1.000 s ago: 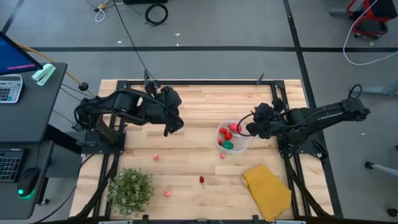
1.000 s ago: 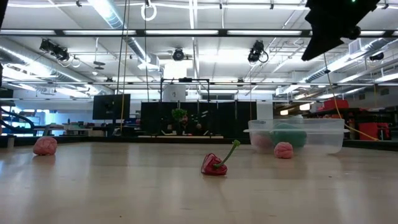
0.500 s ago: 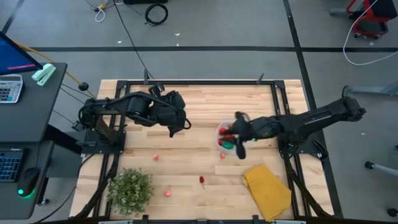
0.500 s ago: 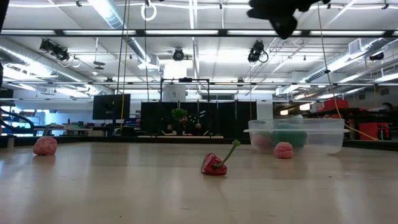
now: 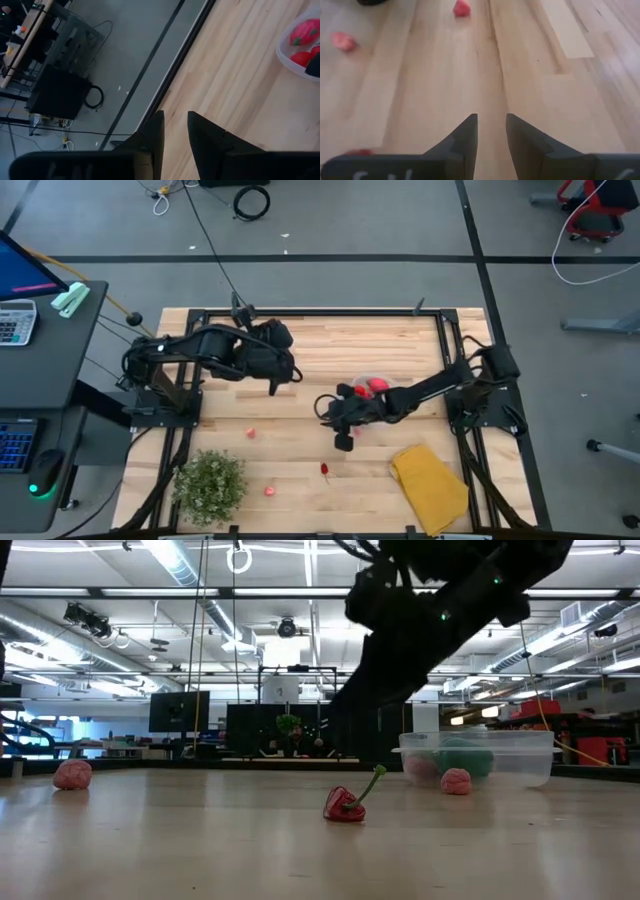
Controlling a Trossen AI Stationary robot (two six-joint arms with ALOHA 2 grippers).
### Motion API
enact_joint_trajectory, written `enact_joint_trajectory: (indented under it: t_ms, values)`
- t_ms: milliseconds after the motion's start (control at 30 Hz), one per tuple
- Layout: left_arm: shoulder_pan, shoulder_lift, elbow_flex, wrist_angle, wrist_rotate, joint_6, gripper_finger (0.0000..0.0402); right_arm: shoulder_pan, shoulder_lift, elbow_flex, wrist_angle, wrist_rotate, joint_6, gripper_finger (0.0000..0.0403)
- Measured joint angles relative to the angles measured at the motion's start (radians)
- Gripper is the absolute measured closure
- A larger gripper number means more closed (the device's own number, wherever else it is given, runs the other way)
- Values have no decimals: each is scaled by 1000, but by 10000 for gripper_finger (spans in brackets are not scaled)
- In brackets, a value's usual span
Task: Pick and placing Produce into tupperware
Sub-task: Put the pink peach into the transparent container
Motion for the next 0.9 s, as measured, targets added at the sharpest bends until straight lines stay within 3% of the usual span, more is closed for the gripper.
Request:
enact_joint_trajectory:
  t_ms: [400,633,900]
  values:
    - [0,1,0,0,1,-2,316,7,-21,48,-30,2,21,293]
    - [0,1,0,0,1,-2,315,104,-61,48,-274,-105,83,293]
    - [0,1,0,0,1,-3,322,208,-93,48,-511,-30,83,293]
